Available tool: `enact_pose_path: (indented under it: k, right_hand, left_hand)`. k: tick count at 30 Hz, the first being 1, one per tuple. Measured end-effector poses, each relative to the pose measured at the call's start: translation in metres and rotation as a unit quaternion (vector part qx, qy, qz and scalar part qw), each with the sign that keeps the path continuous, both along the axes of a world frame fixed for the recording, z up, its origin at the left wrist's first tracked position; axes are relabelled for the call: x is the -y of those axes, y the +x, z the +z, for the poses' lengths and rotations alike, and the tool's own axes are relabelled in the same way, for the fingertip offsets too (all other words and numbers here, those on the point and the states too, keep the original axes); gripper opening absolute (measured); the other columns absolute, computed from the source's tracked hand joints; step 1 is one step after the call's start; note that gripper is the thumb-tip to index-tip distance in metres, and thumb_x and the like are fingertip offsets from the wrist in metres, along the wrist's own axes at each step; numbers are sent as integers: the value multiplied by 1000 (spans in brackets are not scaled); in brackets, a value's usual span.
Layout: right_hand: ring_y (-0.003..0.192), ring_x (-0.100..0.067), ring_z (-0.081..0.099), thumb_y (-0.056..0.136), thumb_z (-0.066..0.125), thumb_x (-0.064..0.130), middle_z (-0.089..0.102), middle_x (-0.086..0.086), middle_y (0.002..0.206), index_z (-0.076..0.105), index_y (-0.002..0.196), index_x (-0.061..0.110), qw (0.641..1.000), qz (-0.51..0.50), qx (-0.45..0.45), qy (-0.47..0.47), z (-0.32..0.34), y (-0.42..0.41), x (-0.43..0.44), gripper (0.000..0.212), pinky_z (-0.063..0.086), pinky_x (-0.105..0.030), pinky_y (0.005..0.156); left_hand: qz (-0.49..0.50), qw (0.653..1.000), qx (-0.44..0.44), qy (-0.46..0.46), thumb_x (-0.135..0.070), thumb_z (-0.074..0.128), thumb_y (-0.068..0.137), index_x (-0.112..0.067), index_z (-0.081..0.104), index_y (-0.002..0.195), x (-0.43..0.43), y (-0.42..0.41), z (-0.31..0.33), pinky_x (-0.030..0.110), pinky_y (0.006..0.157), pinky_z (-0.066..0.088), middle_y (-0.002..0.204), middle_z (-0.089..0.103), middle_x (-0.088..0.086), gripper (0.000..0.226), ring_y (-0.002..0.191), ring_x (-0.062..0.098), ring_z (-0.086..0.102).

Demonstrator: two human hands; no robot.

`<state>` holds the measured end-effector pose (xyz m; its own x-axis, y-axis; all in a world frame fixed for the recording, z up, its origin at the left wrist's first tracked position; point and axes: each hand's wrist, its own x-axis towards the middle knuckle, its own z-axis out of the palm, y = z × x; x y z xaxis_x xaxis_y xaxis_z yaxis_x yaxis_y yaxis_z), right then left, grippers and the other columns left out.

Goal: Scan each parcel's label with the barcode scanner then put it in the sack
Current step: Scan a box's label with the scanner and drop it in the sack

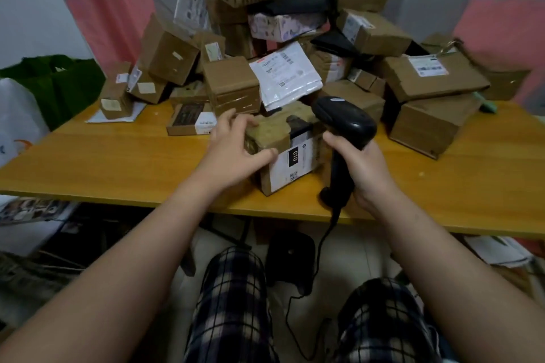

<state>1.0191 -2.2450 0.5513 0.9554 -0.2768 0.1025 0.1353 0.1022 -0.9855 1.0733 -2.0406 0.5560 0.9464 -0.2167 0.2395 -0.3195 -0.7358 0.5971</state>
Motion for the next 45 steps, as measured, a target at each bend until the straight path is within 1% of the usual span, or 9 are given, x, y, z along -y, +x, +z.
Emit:
enact_pose_path:
  k: [4,7,12,16,19,23,31,39,45]
  right_hand:
    - [84,5,66,86,69,16,71,15,89,64,91,32,1000,-2,-5,27,-5,0,-7,17,49,-16,75]
    - [74,10,65,87,68,16,70,19,76,63,87,32,999,-15,-2,33,-6,-1,-8,17,48,-10,64]
    - [65,-13,64,87,69,22,64,1,71,64,89,25,998,-56,1,-23,0,-7,6,6,55,-28,59]
    - [49,-17,60,86,70,23,59,2,56,63,81,21,991,-72,35,-108,4,-9,13,9,53,-31,52]
    - [45,-15,59,84,73,22,59,3,50,65,80,21,985,-55,39,-157,-1,-9,4,9,52,-34,50]
    - [43,-16,59,83,73,23,59,4,47,67,89,8,982,-14,49,-182,-7,-12,-11,17,48,-30,48]
    - [44,-21,60,84,72,22,57,4,47,65,95,5,987,-8,41,-156,-2,-13,-16,21,51,-33,47]
    - [46,-20,61,84,71,23,58,2,48,64,85,9,983,-5,40,-182,-1,-15,-17,16,54,-36,50]
    - [41,-18,58,84,71,19,57,-2,49,62,69,11,982,-18,42,-184,0,-18,-21,19,52,-33,46]
  left_hand:
    - [-4,972,40,230,-73,55,73,-20,41,126,33,20,25,45,92,43,127,53,11,76,117,35,48]
    - [3,966,18,259,-67,61,73,-19,38,122,51,29,36,42,80,50,116,58,12,71,104,34,54]
    - [-31,999,-19,-39,-54,72,76,-27,35,130,31,33,25,39,92,48,129,50,3,71,114,21,51]
    - [-47,964,-69,-254,-34,71,83,-38,15,148,6,18,-8,40,107,39,151,31,1,86,131,13,35]
    - [-45,940,-96,-323,-18,72,83,-40,4,151,-4,14,-25,24,95,49,150,30,6,99,131,20,44]
    - [-24,938,-103,-331,-15,70,85,-39,2,152,-6,14,-30,5,68,49,133,35,4,99,108,11,55]
    - [-26,941,-91,-324,-18,73,83,-41,2,150,-7,15,-35,29,97,44,147,29,11,100,130,28,44]
    - [-20,945,-90,-315,-16,69,86,-36,0,152,-7,13,-32,3,71,45,146,29,9,98,130,25,43]
    - [-23,944,-97,-315,-13,66,88,-33,1,153,-5,12,-29,-2,62,43,127,33,3,94,88,-10,48]
